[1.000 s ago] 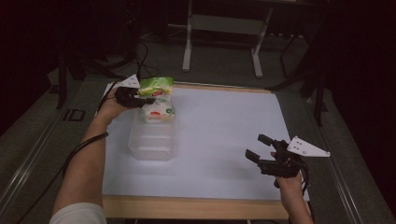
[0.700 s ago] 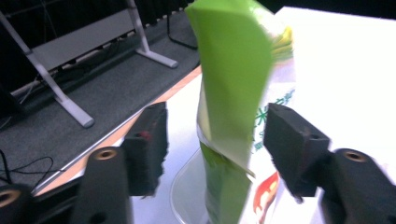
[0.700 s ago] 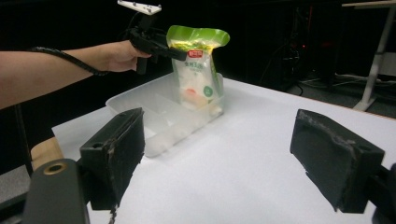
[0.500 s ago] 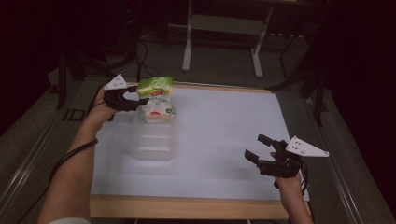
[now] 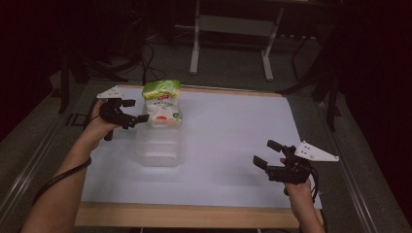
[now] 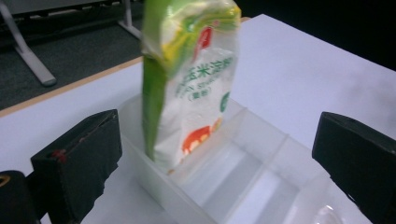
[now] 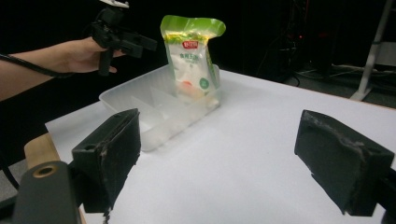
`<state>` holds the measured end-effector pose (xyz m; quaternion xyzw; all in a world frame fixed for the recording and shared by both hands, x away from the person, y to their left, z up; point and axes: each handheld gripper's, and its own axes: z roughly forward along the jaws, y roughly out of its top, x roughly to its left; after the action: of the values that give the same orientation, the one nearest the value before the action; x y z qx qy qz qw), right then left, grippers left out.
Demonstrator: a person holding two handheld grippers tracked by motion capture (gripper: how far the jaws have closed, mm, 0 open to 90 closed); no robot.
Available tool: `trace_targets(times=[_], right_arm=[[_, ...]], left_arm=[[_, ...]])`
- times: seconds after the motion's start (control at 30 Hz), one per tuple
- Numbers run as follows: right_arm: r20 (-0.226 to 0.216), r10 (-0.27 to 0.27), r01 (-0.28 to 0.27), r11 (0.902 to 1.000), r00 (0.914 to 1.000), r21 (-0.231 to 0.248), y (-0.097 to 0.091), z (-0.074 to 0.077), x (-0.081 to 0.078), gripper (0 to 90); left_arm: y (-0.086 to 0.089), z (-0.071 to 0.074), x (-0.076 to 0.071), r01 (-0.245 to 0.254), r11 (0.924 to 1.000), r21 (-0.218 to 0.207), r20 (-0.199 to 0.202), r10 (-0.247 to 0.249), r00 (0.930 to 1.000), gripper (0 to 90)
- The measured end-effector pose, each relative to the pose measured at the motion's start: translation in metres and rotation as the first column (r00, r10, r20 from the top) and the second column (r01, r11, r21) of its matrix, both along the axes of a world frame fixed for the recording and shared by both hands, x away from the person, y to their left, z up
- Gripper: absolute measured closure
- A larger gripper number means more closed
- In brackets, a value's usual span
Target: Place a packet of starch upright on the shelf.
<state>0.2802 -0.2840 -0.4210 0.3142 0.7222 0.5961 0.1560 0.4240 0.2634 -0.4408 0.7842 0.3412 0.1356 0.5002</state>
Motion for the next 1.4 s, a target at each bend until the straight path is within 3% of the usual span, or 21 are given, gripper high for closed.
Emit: trace_targets(times=[0.17, 0.4, 0.67, 0.73, 0.97, 1.07, 1.27, 1.3, 1.4], right_arm=[[-0.006, -0.003, 0.003, 0.9999, 1.0000, -0.011, -0.001, -0.001, -0.001, 14.3], [-0.013, -0.013, 0.013, 0.9998, 0.9998, -0.016, -0.003, -0.001, -0.004, 14.4], [-0.023, -0.043, 0.043, 0.9990, 0.9988, -0.017, -0.007, -0.005, -0.006, 14.2], [-0.018, -0.043, 0.043, 0.9989, 0.9989, -0.017, -0.008, -0.005, -0.007, 14.3], [-0.032, -0.047, 0.046, 0.9987, 0.9984, -0.024, -0.010, -0.007, -0.006, 14.3], [-0.032, -0.042, 0.041, 0.9987, 0.9986, -0.031, -0.009, -0.010, -0.008, 14.4], [-0.039, -0.030, 0.029, 0.9990, 0.9988, -0.035, -0.005, -0.016, -0.008, 14.5], [-0.044, -0.028, 0.026, 0.9990, 0.9986, -0.037, -0.004, -0.018, -0.008, 14.4], [-0.047, -0.025, 0.023, 0.9990, 0.9986, -0.039, -0.003, -0.018, -0.008, 14.4]], left_arm=[[-0.005, 0.001, -0.013, 0.025, 0.9995, 0.019, 0.017, -0.025, 0.9995, 1.8], [-0.009, -0.001, -0.034, 0.078, 0.9970, 0.002, 0.004, -0.078, 0.9970, 1.8], [-0.016, 0.007, -0.065, 0.118, 0.9925, -0.030, 0.064, -0.116, 0.9912, 1.8], [-0.021, 0.009, -0.081, 0.135, 0.9899, -0.045, 0.098, -0.130, 0.9867, 1.8], [-0.037, 0.010, -0.111, 0.193, 0.9803, -0.041, 0.115, -0.187, 0.9755, 1.8], [-0.044, 0.013, -0.121, 0.208, 0.9763, -0.058, 0.122, -0.200, 0.9721, 1.8], [-0.061, 0.012, -0.135, 0.242, 0.9699, -0.030, 0.126, -0.236, 0.9635, 1.8], [-0.069, 0.010, -0.142, 0.244, 0.9697, -0.006, 0.153, -0.240, 0.9586, 1.8], [-0.076, 0.008, -0.148, 0.259, 0.9657, -0.020, 0.159, -0.253, 0.9544, 1.9]])
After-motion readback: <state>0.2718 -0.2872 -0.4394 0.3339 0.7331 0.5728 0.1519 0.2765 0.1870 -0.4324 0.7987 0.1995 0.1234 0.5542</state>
